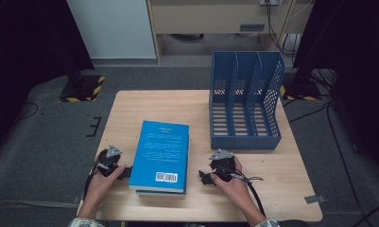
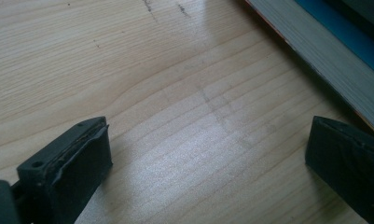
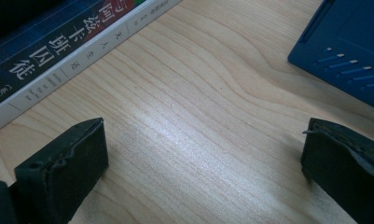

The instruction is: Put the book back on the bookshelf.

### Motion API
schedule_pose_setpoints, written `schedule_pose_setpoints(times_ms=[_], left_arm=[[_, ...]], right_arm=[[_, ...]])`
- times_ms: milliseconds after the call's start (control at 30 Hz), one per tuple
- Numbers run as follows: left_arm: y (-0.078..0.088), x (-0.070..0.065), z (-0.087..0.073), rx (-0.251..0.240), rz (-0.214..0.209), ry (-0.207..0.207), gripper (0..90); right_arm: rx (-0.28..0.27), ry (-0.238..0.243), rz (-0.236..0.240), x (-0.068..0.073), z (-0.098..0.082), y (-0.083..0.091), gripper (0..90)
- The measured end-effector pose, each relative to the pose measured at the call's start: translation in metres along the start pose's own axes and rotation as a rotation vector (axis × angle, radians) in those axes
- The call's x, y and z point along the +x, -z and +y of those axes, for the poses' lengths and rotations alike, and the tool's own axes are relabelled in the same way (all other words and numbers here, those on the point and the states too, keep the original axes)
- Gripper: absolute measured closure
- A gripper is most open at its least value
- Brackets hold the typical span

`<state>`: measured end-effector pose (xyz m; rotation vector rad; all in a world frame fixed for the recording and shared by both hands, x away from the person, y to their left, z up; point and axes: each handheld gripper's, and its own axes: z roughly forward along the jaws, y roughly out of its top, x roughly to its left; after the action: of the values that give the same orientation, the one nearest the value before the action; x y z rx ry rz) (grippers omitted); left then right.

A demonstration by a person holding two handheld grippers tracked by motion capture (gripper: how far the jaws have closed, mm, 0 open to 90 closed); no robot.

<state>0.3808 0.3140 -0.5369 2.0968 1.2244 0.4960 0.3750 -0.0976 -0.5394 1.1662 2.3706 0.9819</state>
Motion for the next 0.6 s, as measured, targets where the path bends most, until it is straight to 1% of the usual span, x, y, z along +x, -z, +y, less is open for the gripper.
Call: schedule_pose_setpoints(times_ms=[167, 233, 300, 333, 367, 433, 467, 500, 567, 600], left_arm=[[0.0, -0.001, 0.0, 0.0, 0.0, 0.0, 0.0], [0.0, -0.001, 0.0, 0.0, -0.006, -0.005, 0.0], [0.001, -0.001, 0.0, 0.001, -0.013, -0.012, 0.0], [0.002, -0.001, -0.001, -0.001, -0.015, -0.002, 0.5], [0.004, 0.0, 0.0, -0.001, -0.016, 0.005, 2.2], [0.008, 0.002, 0.0, -0.004, -0.021, 0.025, 3.2], [0.011, 0.003, 0.0, -0.01, -0.02, 0.041, 3.4], [0.014, 0.004, 0.0, -0.024, -0.022, 0.05, 4.1], [0.023, 0.006, 0.003, -0.054, -0.038, 0.055, 4.8], [0.027, 0.007, 0.004, -0.078, -0.04, 0.064, 5.7]], right_arm=[[0.0, 0.003, 0.001, 0.0, 0.0, 0.0, 0.6], [0.0, 0.002, 0.004, 0.0, 0.0, 0.0, 0.6], [-0.001, 0.011, 0.015, 0.0, 0.0, 0.0, 0.7], [0.003, 0.021, 0.022, -0.001, 0.0, 0.001, 1.2], [0.006, 0.02, 0.025, -0.001, 0.0, 0.002, 2.7], [0.016, -0.001, 0.033, -0.003, 0.001, 0.005, 6.6], [0.013, -0.02, 0.042, -0.002, 0.002, 0.008, 7.2], [0.006, -0.025, 0.053, -0.001, 0.003, 0.012, 7.4], [-0.028, 0.008, 0.064, 0.005, 0.007, 0.023, 8.3], [-0.048, 0.012, 0.076, 0.007, 0.008, 0.028, 8.3]])
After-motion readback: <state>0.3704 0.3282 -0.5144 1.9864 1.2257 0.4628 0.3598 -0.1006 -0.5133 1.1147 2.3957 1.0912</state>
